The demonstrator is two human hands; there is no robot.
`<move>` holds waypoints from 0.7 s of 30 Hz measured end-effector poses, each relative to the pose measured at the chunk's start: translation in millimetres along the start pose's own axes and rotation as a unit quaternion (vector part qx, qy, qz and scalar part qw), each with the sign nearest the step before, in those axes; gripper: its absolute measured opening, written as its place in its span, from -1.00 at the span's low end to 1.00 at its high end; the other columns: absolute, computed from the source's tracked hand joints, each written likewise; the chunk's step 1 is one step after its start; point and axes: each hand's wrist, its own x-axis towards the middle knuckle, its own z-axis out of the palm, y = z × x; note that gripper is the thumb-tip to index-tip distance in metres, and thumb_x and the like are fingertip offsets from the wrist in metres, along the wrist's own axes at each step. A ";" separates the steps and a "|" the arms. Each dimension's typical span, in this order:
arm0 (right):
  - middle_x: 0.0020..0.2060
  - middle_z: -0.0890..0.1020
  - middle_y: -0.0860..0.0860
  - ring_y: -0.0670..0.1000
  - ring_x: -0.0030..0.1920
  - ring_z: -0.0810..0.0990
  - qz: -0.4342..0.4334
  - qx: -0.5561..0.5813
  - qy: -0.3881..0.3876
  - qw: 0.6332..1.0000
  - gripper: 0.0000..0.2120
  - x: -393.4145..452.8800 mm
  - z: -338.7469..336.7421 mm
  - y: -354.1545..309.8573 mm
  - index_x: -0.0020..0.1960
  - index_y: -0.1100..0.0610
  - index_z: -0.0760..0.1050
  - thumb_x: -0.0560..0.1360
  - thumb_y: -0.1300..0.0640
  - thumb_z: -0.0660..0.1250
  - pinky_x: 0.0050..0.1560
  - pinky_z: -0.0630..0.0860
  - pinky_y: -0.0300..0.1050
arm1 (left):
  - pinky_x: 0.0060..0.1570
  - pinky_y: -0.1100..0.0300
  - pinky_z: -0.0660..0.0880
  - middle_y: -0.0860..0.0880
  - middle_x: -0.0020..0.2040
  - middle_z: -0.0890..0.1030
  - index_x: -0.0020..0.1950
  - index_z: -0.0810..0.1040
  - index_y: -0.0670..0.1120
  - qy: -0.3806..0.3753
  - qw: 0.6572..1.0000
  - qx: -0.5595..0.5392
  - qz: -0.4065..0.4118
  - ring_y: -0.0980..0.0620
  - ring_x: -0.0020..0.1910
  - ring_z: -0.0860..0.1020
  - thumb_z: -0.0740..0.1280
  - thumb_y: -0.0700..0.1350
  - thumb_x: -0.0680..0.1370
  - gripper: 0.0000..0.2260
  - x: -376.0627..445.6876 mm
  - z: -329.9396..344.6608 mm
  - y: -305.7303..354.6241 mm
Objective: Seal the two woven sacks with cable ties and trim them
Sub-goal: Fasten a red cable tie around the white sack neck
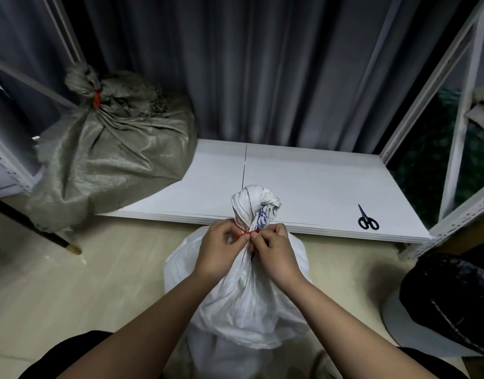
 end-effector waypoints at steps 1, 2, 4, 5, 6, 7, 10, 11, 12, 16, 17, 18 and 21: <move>-0.06 0.40 0.03 -0.31 -0.11 0.41 -0.001 -0.008 -0.002 1.000 -0.70 -0.2 -0.7 -0.5 -0.24 0.27 0.58 0.57 0.13 0.24 -0.04 0.27 -0.57 | -0.09 0.08 0.46 -0.08 -0.24 0.53 -0.39 0.40 0.01 -0.001 1.000 -0.006 0.002 0.02 -0.15 0.50 0.46 -0.19 0.42 -0.71 0.8 -0.6 0.7; -0.07 0.38 0.00 -0.29 -0.12 0.41 -0.002 -0.014 -0.006 1.000 -0.70 -0.5 -1.5 -1.0 -0.23 0.28 0.58 0.58 0.14 0.23 -0.06 0.27 -0.57 | -0.10 0.10 0.46 -0.10 -0.24 0.53 -0.39 0.39 0.00 -0.005 1.000 -0.012 0.001 0.03 -0.17 0.49 0.46 -0.20 0.42 -0.70 1.4 -0.8 0.3; -0.06 0.36 -0.01 -0.27 -0.13 0.41 -0.005 -0.022 -0.011 1.000 -0.70 -0.9 -2.1 -2.8 -0.23 0.29 0.57 0.58 0.15 0.23 -0.07 0.27 -0.57 | -0.11 0.18 0.45 -0.06 -0.23 0.51 -0.39 0.38 0.00 -0.013 1.000 -0.017 0.000 0.12 -0.19 0.47 0.46 -0.22 0.42 -0.69 2.6 -2.3 -0.8; -0.05 0.36 -0.01 -0.28 -0.13 0.40 -0.006 -0.024 -0.014 1.000 -0.71 -1.0 -2.6 -3.7 -0.24 0.26 0.55 0.58 0.16 0.23 -0.08 0.26 -0.58 | -0.09 0.22 0.46 -0.02 -0.22 0.49 -0.39 0.38 0.01 -0.018 1.000 -0.019 0.003 0.15 -0.19 0.47 0.45 -0.24 0.42 -0.69 3.5 -2.8 -1.9; -0.05 0.36 -0.01 -0.29 -0.13 0.40 -0.005 -0.025 -0.017 1.000 -0.72 -0.8 -3.0 -4.5 -0.27 0.22 0.53 0.58 0.16 0.23 -0.08 0.26 -0.58 | -0.06 0.27 0.47 0.00 -0.21 0.48 -0.38 0.39 0.01 -0.019 1.000 -0.019 0.006 0.17 -0.18 0.47 0.45 -0.24 0.43 -0.69 4.1 -3.3 -2.9; -0.04 0.36 -0.01 -0.32 -0.13 0.40 -0.005 -0.026 -0.022 0.999 -0.71 -0.8 -3.7 -5.4 -0.31 0.17 0.51 0.58 0.17 0.23 -0.08 0.26 -0.58 | -0.06 0.35 0.46 0.01 -0.20 0.47 -0.38 0.39 0.01 -0.019 1.000 -0.014 0.006 0.23 -0.17 0.47 0.45 -0.25 0.43 -0.69 4.3 -4.2 -2.0; -0.03 0.37 0.00 -0.42 -0.12 0.39 -0.002 -0.019 -0.039 0.999 -0.62 -1.3 -5.7 -9.4 -0.42 0.04 0.42 0.57 0.20 0.23 -0.06 0.25 -0.60 | -0.17 0.54 0.38 0.03 -0.24 0.46 -0.38 0.38 0.00 -0.018 1.000 -0.006 0.007 0.36 -0.22 0.47 0.44 -0.29 0.43 -0.67 6.2 -7.3 0.1; -0.01 0.37 0.01 -0.41 -0.11 0.39 0.003 -0.014 -0.044 0.999 -0.60 -1.4 -6.6 -10.5 -0.44 0.01 0.42 0.58 0.20 0.23 -0.05 0.25 -0.60 | -0.19 0.53 0.37 0.02 -0.26 0.47 -0.39 0.38 0.01 -0.019 1.000 -0.004 0.002 0.34 -0.25 0.47 0.44 -0.28 0.43 -0.67 7.1 -8.9 0.0; 0.00 0.38 0.02 -0.38 -0.09 0.39 0.010 -0.008 -0.050 0.999 -0.59 -1.6 -7.7 -11.6 -0.45 0.01 0.42 0.57 0.21 0.23 -0.05 0.24 -0.60 | -0.19 0.48 0.37 -0.02 -0.26 0.50 -0.39 0.39 0.03 -0.024 1.000 -0.008 -0.005 0.30 -0.27 0.48 0.45 -0.25 0.43 -0.67 8.6 -10.0 -1.0; 0.03 0.39 0.05 -0.34 -0.05 0.39 0.020 0.013 -0.063 0.998 -0.59 -3.4 -11.2 -13.6 -0.46 0.06 0.43 0.57 0.24 0.24 -0.07 0.22 -0.63 | -0.09 0.14 0.45 -0.07 -0.22 0.62 -0.38 0.42 -0.03 -0.041 0.993 -0.080 -0.078 0.02 -0.19 0.54 0.44 -0.24 0.45 -0.72 14.2 -12.8 -6.0; 0.03 0.40 0.05 -0.35 -0.03 0.39 0.019 0.017 -0.064 0.998 -0.60 -3.9 -12.0 -13.6 -0.45 0.07 0.44 0.56 0.25 0.24 -0.06 0.22 -0.64 | -0.06 0.13 0.46 -0.07 -0.22 0.62 -0.37 0.43 -0.04 -0.037 0.992 -0.083 -0.084 0.02 -0.18 0.55 0.43 -0.26 0.45 -0.72 15.3 -13.5 -5.7; 0.03 0.40 0.05 -0.35 -0.02 0.39 0.017 0.022 -0.066 0.997 -0.61 -4.7 -12.8 -13.5 -0.44 0.08 0.46 0.56 0.25 0.24 -0.06 0.22 -0.64 | -0.06 0.12 0.46 -0.08 -0.23 0.62 -0.38 0.44 -0.05 -0.036 0.992 -0.087 -0.087 0.02 -0.19 0.55 0.43 -0.27 0.45 -0.72 16.3 -13.6 -5.8; 0.04 0.41 0.04 -0.34 0.03 0.39 0.009 0.024 -0.076 0.997 -0.64 -7.2 -15.3 -12.8 -0.41 0.09 0.48 0.57 0.23 0.25 -0.03 0.22 -0.63 | -0.11 0.14 0.42 -0.09 -0.27 0.62 -0.37 0.44 -0.06 -0.036 0.989 -0.111 -0.095 0.04 -0.26 0.52 0.42 -0.29 0.45 -0.73 16.1 -13.4 -4.5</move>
